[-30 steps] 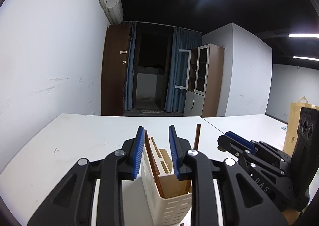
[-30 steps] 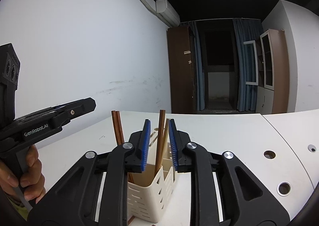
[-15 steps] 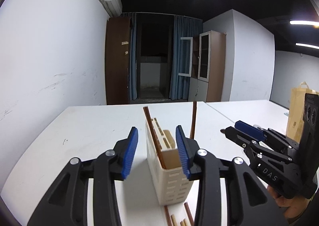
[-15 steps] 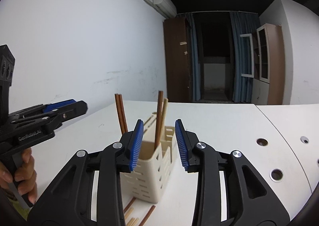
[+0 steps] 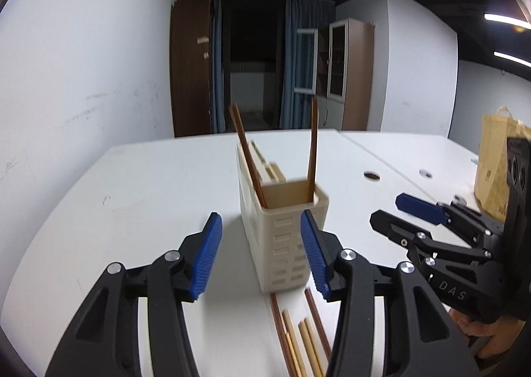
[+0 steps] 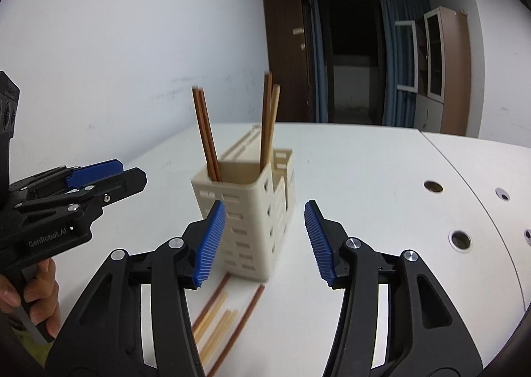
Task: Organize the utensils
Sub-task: 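Move both open tools back down toward the chopsticks on the table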
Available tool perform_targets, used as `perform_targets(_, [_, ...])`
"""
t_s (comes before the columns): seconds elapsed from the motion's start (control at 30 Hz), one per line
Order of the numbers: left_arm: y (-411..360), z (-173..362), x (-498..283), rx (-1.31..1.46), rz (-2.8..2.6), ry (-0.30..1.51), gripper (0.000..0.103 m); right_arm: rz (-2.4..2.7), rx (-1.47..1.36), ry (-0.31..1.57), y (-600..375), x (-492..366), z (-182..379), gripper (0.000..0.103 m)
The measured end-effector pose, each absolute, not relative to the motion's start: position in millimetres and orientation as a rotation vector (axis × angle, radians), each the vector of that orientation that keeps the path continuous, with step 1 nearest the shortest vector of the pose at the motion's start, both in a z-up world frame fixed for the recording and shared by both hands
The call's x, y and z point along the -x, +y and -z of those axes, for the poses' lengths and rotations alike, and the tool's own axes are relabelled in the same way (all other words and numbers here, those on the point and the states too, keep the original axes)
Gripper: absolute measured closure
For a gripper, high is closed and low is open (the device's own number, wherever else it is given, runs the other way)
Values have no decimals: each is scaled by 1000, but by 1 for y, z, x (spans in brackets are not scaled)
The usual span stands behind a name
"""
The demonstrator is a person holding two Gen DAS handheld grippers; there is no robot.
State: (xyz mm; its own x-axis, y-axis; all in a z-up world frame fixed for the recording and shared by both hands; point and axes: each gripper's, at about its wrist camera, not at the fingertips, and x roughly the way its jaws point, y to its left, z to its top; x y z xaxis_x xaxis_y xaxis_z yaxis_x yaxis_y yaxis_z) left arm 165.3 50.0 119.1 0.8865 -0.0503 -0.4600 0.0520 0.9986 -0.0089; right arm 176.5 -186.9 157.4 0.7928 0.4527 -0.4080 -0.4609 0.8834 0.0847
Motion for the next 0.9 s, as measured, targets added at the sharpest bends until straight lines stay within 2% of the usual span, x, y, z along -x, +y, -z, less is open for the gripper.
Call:
perform_targets(0.17, [56, -105, -163, 4, 49, 517, 54, -491, 43, 506, -183, -178, -139, 50])
perform_targets(0.9, [68, -61, -173, 56, 52, 656, 54, -451, 117, 803, -148, -210, -56, 51])
